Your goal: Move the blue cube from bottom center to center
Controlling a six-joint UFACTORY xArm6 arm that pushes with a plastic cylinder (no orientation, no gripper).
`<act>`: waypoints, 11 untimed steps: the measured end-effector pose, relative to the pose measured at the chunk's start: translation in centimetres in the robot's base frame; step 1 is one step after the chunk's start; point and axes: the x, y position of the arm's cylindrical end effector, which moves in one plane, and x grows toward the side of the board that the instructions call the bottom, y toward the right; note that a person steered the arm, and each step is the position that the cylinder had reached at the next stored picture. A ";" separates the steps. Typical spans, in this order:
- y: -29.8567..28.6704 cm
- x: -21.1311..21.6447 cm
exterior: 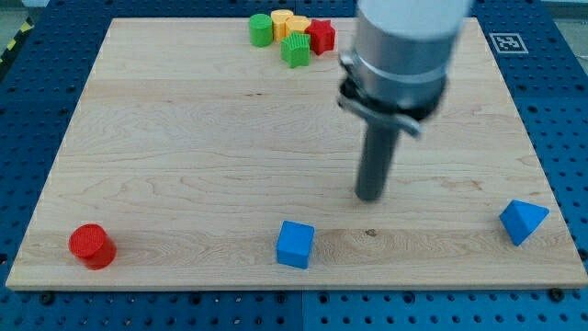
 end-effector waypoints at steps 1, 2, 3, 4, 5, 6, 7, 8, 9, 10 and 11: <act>1.0 6.7; 0.9 6.9; 0.4 6.9; -7.0 6.9; -10.5 6.9; -10.5 6.9; -11.5 6.4; -11.9 4.9; -11.9 2.8; -11.9 0.2; -12.0 -2.6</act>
